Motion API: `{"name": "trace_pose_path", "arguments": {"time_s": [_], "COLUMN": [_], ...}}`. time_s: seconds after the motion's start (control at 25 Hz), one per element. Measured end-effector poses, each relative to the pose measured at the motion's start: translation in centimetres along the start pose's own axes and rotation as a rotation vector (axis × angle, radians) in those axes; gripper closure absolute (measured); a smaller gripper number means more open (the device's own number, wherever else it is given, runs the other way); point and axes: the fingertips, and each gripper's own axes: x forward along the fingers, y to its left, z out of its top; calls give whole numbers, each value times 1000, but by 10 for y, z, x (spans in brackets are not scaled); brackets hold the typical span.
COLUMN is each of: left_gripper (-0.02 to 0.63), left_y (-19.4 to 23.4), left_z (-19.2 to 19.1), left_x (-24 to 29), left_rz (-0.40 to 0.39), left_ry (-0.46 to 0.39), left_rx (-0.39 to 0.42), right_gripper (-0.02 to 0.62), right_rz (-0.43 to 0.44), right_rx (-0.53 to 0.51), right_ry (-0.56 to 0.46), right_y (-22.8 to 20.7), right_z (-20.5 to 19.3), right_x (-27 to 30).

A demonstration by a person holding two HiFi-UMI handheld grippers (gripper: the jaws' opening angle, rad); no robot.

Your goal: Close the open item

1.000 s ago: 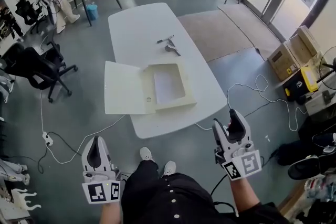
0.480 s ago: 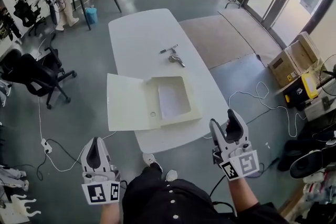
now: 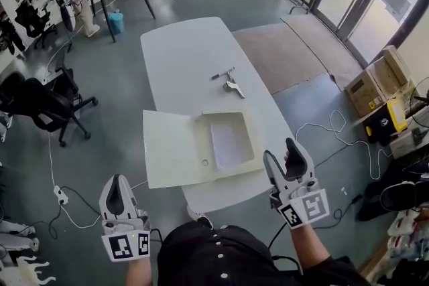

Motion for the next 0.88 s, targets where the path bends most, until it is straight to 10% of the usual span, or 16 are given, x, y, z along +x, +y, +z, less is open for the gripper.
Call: {"name": "trace_pose_path", "arguments": {"time_s": [0.88], "left_gripper": [589], "left_y": [49], "left_z": [-67], "left_x": [-12], "left_rz": [302], "left_ry": [180], "left_rx": [24], "right_gripper": [314], "right_rz": [504], "right_rx": [27], "right_ry": [384], "right_y": [180], "right_z": [-143], "right_x": [173]}}
